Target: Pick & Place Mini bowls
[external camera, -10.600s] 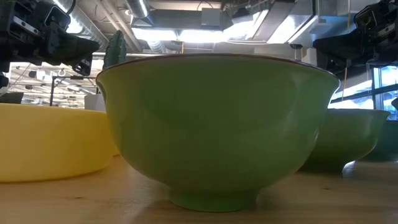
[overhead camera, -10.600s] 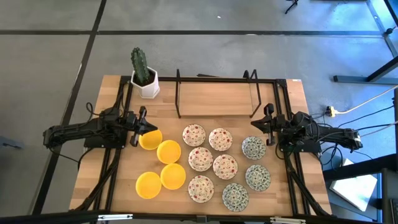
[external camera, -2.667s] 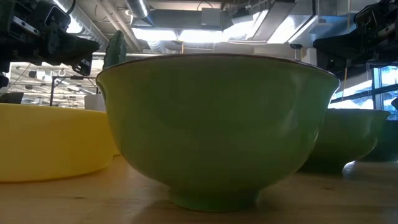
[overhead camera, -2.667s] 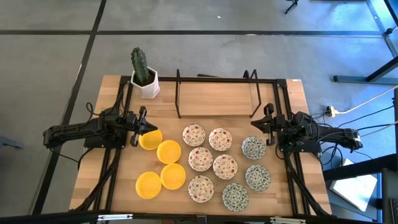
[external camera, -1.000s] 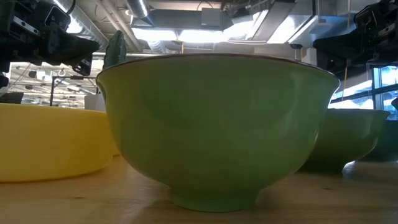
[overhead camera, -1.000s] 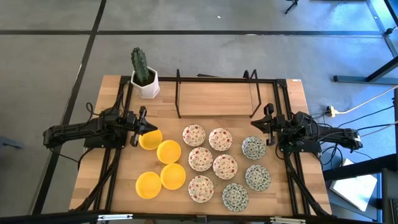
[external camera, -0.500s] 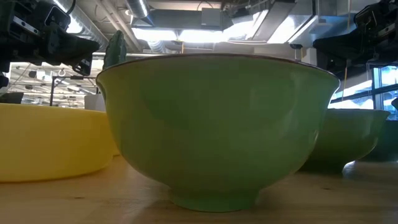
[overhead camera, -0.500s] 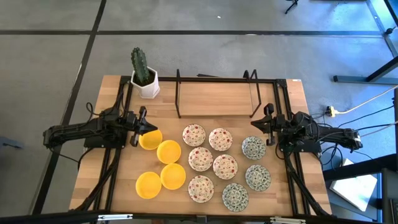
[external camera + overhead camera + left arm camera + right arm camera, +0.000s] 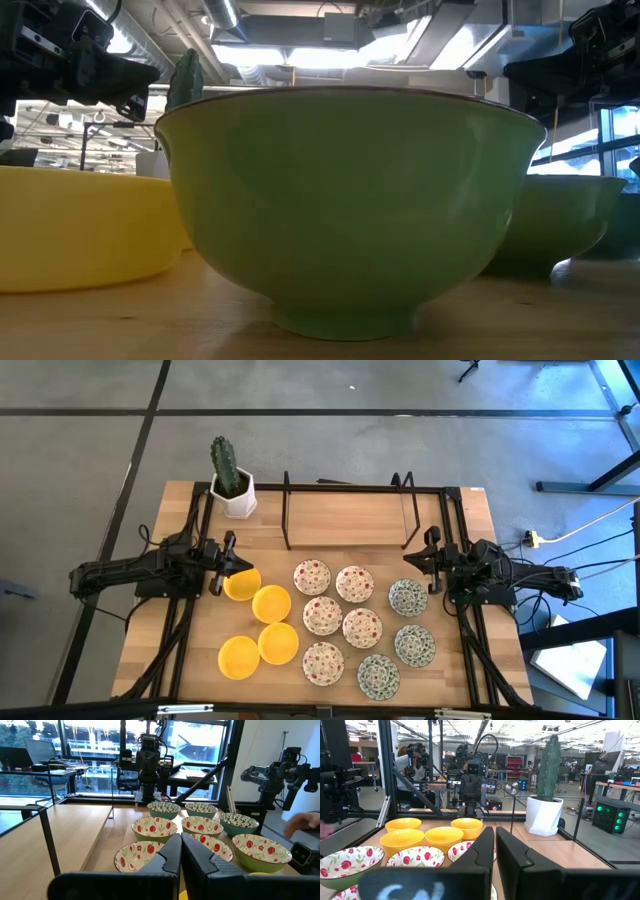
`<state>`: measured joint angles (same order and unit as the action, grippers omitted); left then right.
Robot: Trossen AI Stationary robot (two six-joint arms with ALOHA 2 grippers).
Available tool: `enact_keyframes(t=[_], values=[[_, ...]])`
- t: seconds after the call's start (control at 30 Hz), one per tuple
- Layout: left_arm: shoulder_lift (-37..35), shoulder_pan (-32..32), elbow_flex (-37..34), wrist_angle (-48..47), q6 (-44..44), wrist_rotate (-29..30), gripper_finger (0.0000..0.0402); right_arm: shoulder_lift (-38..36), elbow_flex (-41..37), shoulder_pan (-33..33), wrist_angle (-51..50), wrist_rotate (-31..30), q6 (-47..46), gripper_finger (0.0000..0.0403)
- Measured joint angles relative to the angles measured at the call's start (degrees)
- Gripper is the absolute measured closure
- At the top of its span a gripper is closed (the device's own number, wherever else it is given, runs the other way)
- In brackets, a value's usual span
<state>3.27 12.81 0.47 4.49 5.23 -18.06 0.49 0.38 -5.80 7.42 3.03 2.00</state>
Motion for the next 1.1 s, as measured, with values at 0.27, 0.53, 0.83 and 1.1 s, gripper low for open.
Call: enact_keyframes(t=[0.27, 0.53, 0.83, 1.1], values=[[0.0, 0.0, 0.0, 0.0, 0.0, 0.0, 0.0397, 0.0, 0.0, 0.0, 0.0, 0.0, 0.0, 0.0382], [0.0, 0.1, 0.0, 5.3, -5.1, 2.4, 0.0398, 0.0, 0.0, 0.0, 0.0, 0.0, 0.0, 0.0382], [0.0, 0.0, 0.0, 9.5, 1.3, 2.3, 0.0398, 0.0, 0.0, 0.0, 0.0, 0.0, 0.0, 0.0382], [0.0, 0.0, 0.0, 11.1, 6.2, 4.2, 0.0398, 0.0, 0.0, 0.0, 0.0, 0.0, -0.2, 0.0382]])
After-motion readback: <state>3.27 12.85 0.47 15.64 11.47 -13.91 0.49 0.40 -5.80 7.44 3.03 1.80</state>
